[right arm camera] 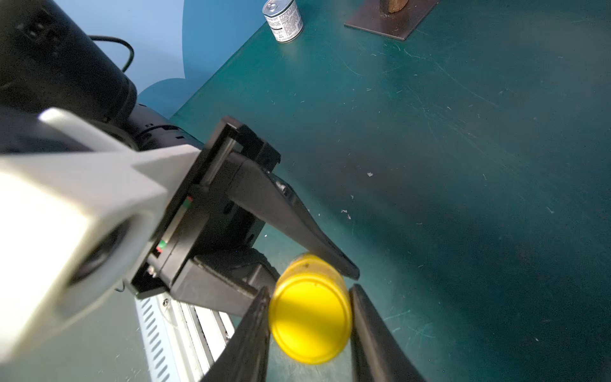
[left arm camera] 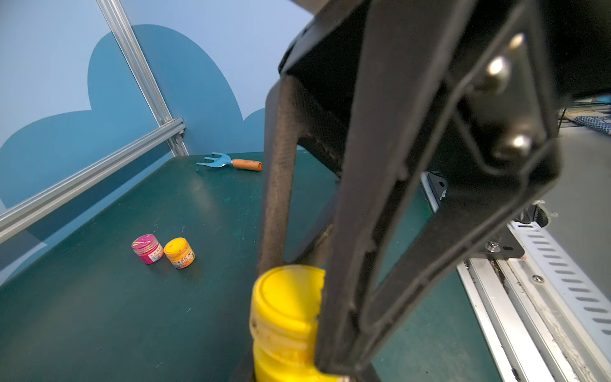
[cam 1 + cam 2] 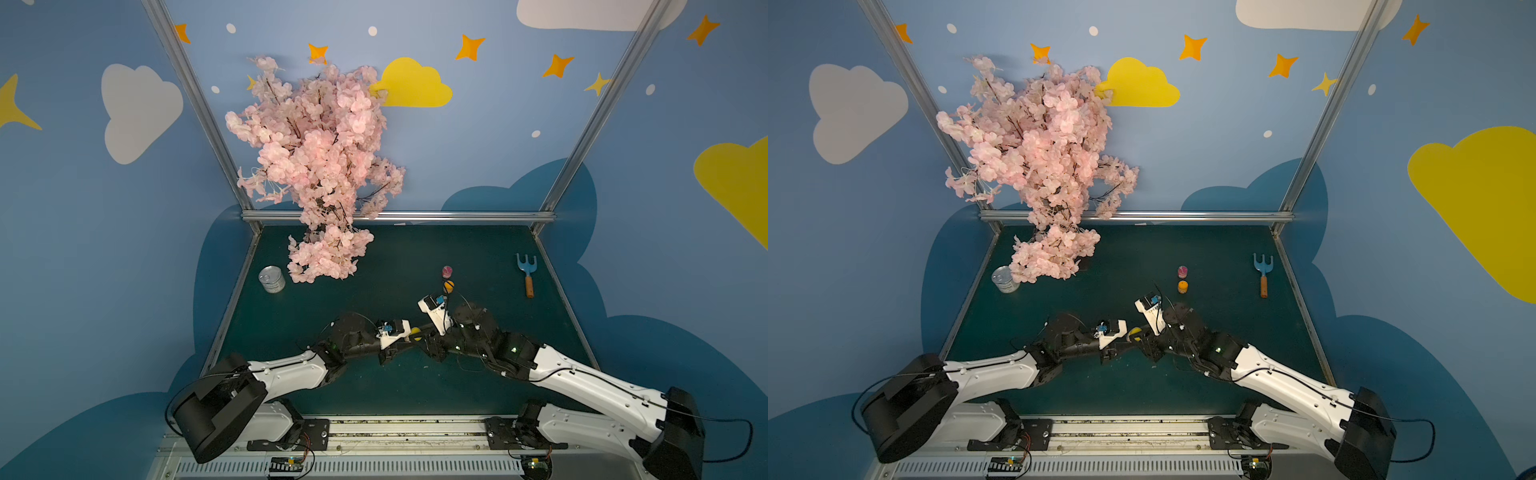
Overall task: Close the paint jar lid
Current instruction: Screw the lid onto the paint jar.
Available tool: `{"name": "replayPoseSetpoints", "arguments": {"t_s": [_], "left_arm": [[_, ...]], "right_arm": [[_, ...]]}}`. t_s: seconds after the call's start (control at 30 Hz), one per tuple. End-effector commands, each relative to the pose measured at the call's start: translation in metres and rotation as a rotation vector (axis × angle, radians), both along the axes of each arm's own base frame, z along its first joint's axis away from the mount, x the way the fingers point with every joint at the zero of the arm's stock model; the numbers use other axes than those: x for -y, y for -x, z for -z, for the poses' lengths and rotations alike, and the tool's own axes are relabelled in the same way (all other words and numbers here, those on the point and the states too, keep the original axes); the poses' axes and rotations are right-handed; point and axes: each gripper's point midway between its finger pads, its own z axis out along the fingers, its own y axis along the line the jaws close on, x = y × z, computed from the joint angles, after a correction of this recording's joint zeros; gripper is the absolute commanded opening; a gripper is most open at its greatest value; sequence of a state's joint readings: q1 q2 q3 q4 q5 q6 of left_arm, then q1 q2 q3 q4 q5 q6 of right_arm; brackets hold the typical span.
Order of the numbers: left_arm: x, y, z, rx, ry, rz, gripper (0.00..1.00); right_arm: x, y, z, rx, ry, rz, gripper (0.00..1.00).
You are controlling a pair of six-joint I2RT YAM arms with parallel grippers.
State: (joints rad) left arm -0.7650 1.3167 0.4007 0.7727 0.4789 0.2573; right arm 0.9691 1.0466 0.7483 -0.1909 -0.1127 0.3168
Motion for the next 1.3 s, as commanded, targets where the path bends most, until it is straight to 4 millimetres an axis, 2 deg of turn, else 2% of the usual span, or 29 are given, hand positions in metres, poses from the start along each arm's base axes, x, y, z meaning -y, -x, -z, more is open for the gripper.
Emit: {"name": "replayPoseSetpoints", "arguments": {"t_s": [0.0,0.07,0.17,0.4,0.5,0.67,0.87,1.03,1.27], "left_arm": [[0.003,-0.002,-0.005,0.005,0.010,0.010,0.32],[0.003,-0.002,-0.006,0.006,0.013,0.010,0.32],[0.003,-0.002,-0.006,0.005,0.013,0.010,0.32],[0.003,-0.003,-0.005,0.004,0.012,0.009,0.32],[0.003,-0.003,-0.005,0.005,0.012,0.007,0.31],[0.003,-0.002,-0.005,0.006,0.011,0.009,0.31],[0.003,-0.003,-0.006,0.007,0.012,0.008,0.32],[0.003,-0.002,-0.005,0.005,0.010,0.010,0.31],[0.004,0.007,-0.008,0.010,0.026,0.060,0.31]], "right_arm": [[-0.003,-0.004,-0.020,0.035,-0.040,0.003,0.43],[-0.002,-0.004,-0.022,0.044,-0.044,0.004,0.46],[0.000,-0.004,-0.025,0.054,-0.047,0.009,0.45],[0.001,-0.004,-0.020,0.053,-0.035,0.009,0.37],[0.001,-0.006,-0.015,0.043,-0.018,0.016,0.50],[0.001,-0.007,-0.010,0.025,0.003,0.024,0.53],[0.001,-0.007,-0.013,0.033,-0.006,0.026,0.40],[0.003,-0.007,-0.018,0.049,-0.016,0.025,0.40],[0.007,-0.003,-0.021,0.096,0.006,-0.015,0.25]]}}
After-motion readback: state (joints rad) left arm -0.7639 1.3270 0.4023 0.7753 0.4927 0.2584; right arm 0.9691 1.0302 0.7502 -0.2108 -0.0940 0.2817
